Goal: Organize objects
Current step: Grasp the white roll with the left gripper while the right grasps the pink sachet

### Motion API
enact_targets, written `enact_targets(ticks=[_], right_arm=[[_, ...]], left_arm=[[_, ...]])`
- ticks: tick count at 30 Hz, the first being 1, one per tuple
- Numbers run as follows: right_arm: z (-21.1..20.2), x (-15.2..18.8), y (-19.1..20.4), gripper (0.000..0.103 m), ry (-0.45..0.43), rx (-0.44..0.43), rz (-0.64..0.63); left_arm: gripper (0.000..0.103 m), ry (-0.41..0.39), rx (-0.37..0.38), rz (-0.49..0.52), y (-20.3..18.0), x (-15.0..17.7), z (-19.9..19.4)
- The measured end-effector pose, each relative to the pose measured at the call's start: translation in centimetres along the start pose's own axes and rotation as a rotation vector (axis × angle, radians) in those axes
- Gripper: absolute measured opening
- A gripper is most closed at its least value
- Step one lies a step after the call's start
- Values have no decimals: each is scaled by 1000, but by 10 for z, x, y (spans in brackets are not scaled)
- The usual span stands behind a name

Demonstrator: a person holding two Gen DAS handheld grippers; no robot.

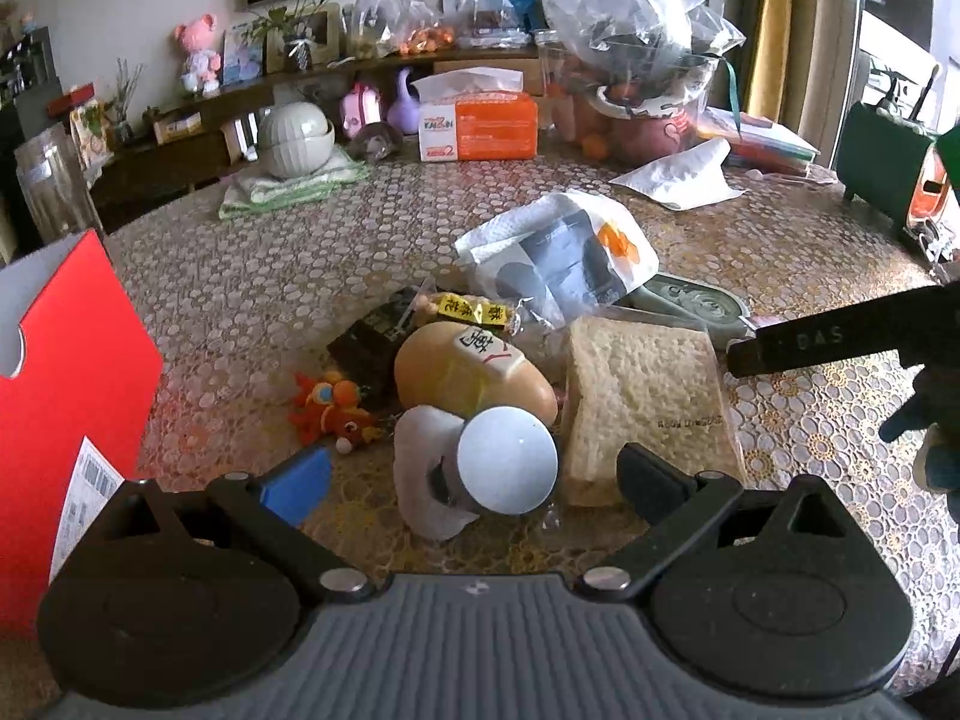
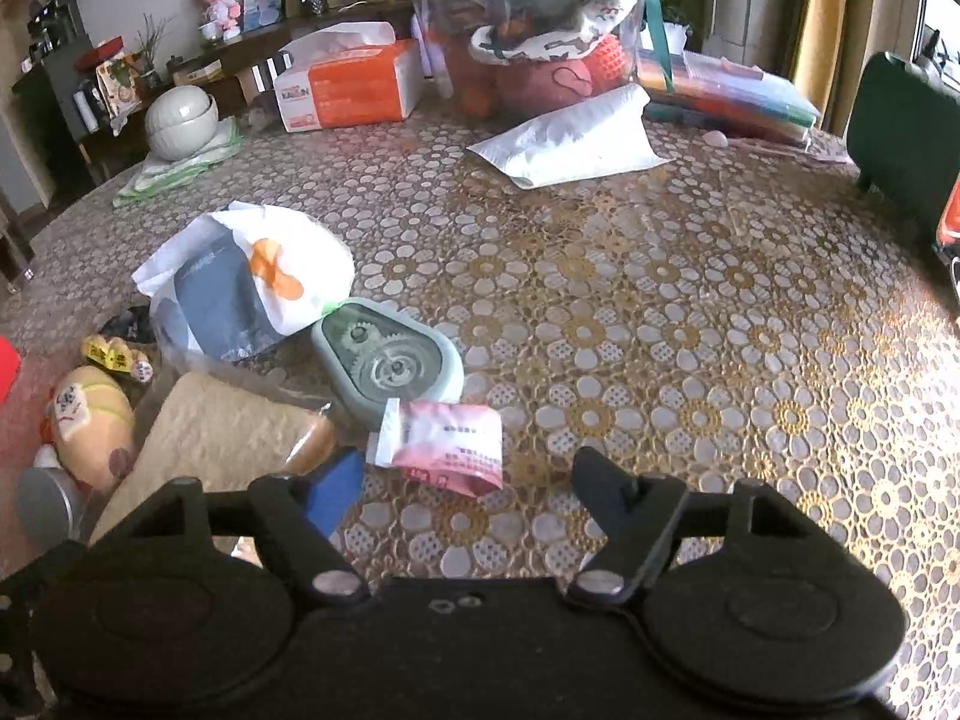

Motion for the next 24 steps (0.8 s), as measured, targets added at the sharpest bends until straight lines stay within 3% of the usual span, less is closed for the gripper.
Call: enact_targets(ticks=[5,10,13,16,24], right_arm=[[0,-1,2,67,-9,16,-2],[0,0,4,59,-21,36,-18],[0,-1,4,54,-24,48,-20],[0,0,2,52,-24,46,-20],[-8,3,-4,51,-26,42,-13]], left_arm=[[80,-18,-4,33,-4,-1,-1],[65,-27,-6,55,-9,0,-3],[61,-25,-12,71,-11,1,-2],[48,-12,-9,66,-11,2,0],[40,-11,-8,55,-9,1,-3]])
Point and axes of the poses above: each gripper's, at about its wrist camera, not at the fingertips, and z roughly the way its jaws point, y to its left, x to its underside, the point moved 5 cm from there along z, roughly the way its jaws point, and after that the axes turned 14 degrees about x, right-handed, at the moved point
